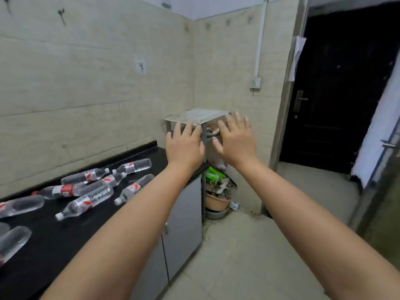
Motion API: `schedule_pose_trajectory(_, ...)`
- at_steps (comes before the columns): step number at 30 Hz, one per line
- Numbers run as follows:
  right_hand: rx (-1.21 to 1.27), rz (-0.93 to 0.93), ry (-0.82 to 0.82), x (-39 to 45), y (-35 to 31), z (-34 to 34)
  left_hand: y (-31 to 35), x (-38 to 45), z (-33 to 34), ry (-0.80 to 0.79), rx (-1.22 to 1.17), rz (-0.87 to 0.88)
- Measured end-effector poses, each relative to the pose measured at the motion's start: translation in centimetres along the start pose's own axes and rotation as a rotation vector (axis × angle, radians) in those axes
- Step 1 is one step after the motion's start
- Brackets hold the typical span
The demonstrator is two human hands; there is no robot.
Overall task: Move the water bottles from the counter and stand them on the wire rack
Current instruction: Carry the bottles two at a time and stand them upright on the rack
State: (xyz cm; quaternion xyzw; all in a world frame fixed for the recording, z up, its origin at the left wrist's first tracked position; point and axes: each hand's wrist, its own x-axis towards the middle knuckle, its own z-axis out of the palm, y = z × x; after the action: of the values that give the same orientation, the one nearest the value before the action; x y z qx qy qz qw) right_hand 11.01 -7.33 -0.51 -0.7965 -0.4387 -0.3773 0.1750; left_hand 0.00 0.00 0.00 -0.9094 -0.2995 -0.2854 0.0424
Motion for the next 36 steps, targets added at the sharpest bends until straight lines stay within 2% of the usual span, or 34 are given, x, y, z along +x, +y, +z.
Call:
schedule_pose_trajectory(7,0.114,-0.004,-0.167,1.6,1.4,13.4,-3.0,5.6,11.5,-0.192,0.057,-0.015)
schedule_pose_trajectory(12,0.144,-0.016,-0.350,5.4,3.8,24.1,-5.3,12.2,19.4,-0.336,0.064,-0.098)
schedule_pose_trajectory(17,0.177,-0.039,-0.430,9.5,4.5,33.1,-9.1,16.7,26.0,-0.445,0.050,-0.209)
schedule_pose_trajectory(21,0.233,-0.186,-0.523,12.3,0.6,39.5,-13.6,18.4,30.2,-0.482,0.051,-0.315)
schedule_pose_trajectory(26,0.354,-0.327,-0.602,15.8,-6.7,47.8,-22.8,18.8,34.2,-0.477,0.059,-0.508)
schedule_pose_trajectory(31,0.392,-0.464,-0.725,18.6,-13.6,55.4,-31.9,17.2,36.2,-0.515,0.092,-0.711)
schedule_pose_trajectory(36,0.410,-0.626,-0.797,20.3,-19.6,60.8,-36.7,16.3,37.0,-0.523,0.081,-0.898)
